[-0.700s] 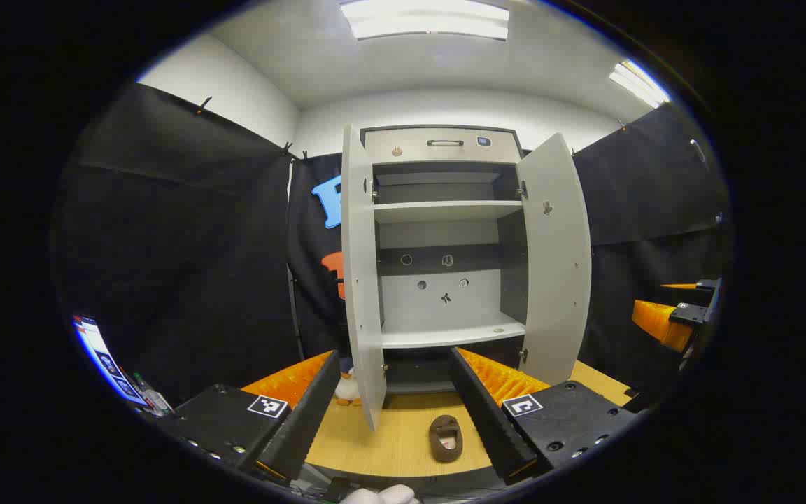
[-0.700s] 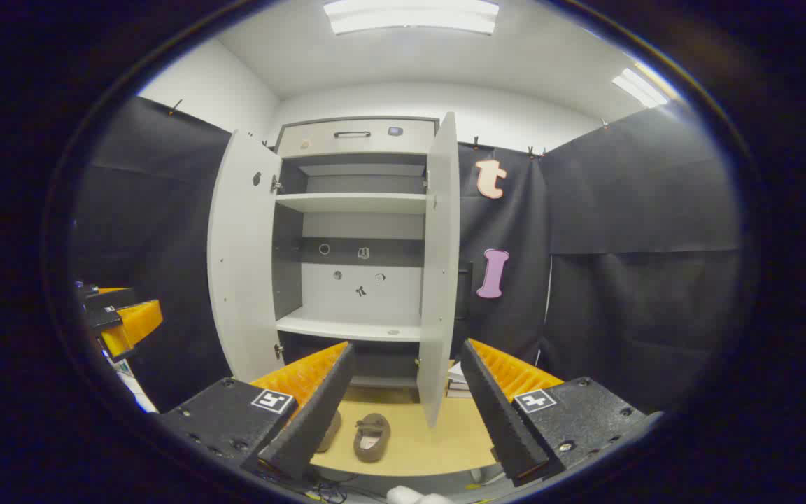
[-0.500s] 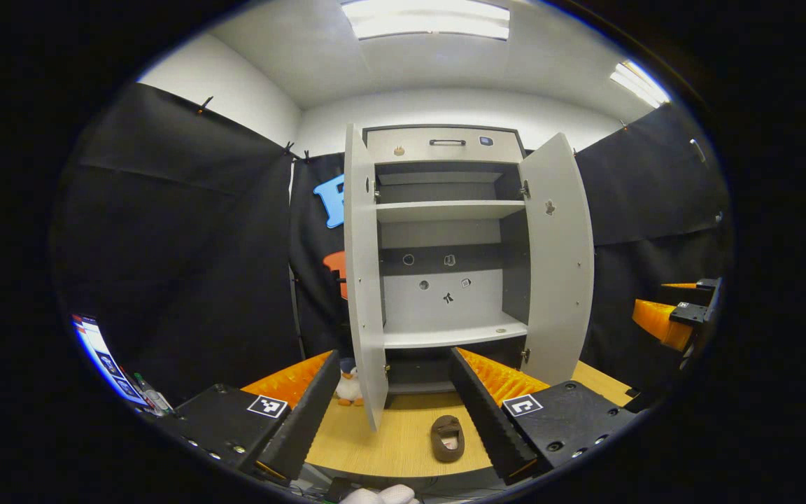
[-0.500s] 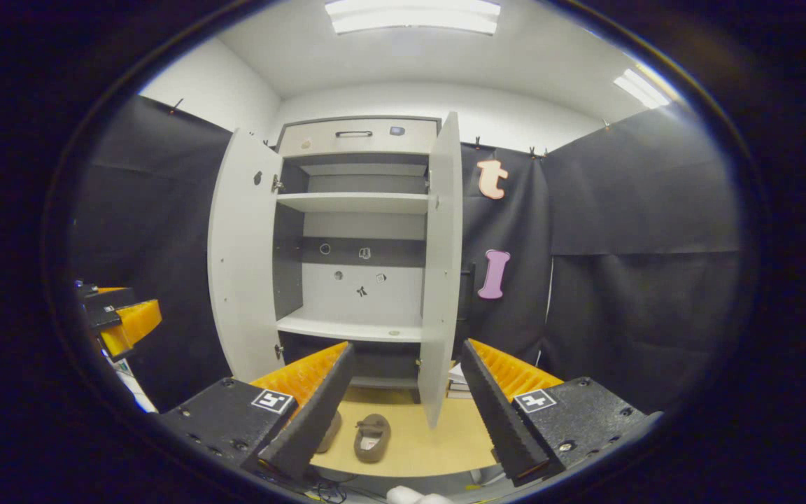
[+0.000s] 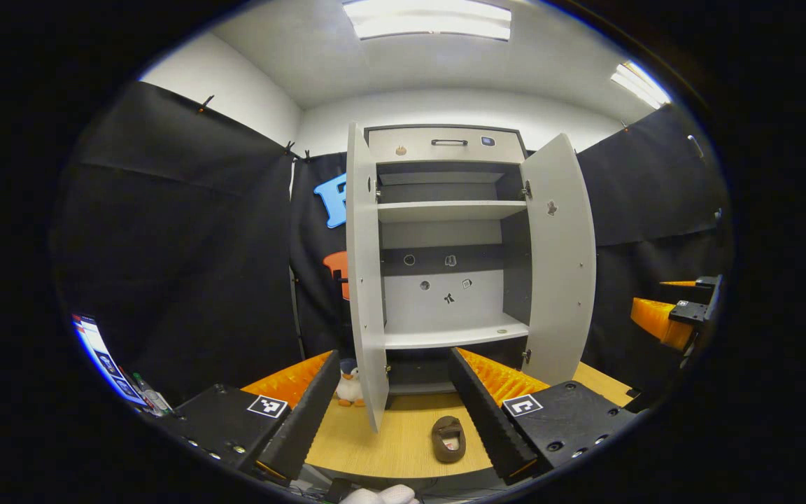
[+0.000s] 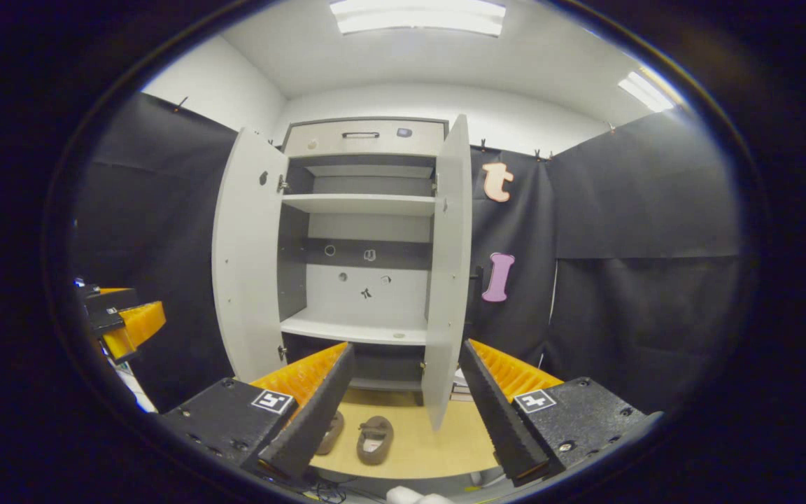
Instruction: Grab one shoe with the right hand and put it into the shoe cabinet, grab the other shoe with the left hand and put it into the shoe cabinet; then close the right door with the right hand and the left door with the left hand.
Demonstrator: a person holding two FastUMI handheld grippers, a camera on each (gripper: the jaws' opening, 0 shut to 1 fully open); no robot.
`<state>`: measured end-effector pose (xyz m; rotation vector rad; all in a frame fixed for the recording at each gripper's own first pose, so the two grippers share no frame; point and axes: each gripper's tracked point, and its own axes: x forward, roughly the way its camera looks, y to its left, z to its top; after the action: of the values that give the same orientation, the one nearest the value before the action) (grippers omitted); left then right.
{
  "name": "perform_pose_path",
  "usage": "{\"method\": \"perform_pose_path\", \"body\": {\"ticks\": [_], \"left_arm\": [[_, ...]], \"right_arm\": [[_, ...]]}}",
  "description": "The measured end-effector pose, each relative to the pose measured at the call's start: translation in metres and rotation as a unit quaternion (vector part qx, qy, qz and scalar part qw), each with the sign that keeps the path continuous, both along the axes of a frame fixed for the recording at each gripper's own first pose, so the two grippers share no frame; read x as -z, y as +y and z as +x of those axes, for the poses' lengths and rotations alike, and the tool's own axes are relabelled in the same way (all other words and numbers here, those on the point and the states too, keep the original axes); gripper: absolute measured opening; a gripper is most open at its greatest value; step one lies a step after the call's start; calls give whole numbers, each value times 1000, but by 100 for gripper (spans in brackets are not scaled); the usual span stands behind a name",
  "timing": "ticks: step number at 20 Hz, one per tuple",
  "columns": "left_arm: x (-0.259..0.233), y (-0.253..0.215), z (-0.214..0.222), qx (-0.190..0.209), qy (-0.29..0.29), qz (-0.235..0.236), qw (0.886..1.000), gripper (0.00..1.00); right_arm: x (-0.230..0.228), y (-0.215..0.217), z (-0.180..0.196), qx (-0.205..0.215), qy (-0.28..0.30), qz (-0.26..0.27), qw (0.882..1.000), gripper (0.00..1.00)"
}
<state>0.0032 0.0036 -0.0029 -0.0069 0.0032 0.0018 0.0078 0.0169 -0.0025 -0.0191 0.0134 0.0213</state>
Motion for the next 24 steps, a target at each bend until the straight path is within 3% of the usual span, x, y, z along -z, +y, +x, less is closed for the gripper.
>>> {"method": "perform_pose_path", "body": {"ticks": [5, 9, 16, 19, 20, 21, 24], "left_arm": [[9, 1, 4, -7, 13, -5, 1000, 96], [24, 10, 11, -28, 33, 3, 999, 96], [34, 18, 16, -60, 62, 24, 996, 96], [40, 20, 18, -75, 75, 25, 994, 96], [43, 19, 22, -77, 80, 23, 994, 96], [44, 18, 26, -81, 83, 22, 993, 96], [42, 21, 38, -96, 87, 26, 991, 96]], "right_arm": [[50, 7, 19, -14, 68, -17, 997, 100], [122, 15, 39, -38, 145, -39, 988, 100], [259, 51, 84, -92, 287, -17, 953, 99], [312, 67, 109, -102, 336, 7, 936, 99], [325, 73, 119, -104, 347, 21, 932, 94], [339, 78, 128, -104, 361, 29, 926, 96], [377, 91, 155, -103, 388, 45, 915, 91]]}}
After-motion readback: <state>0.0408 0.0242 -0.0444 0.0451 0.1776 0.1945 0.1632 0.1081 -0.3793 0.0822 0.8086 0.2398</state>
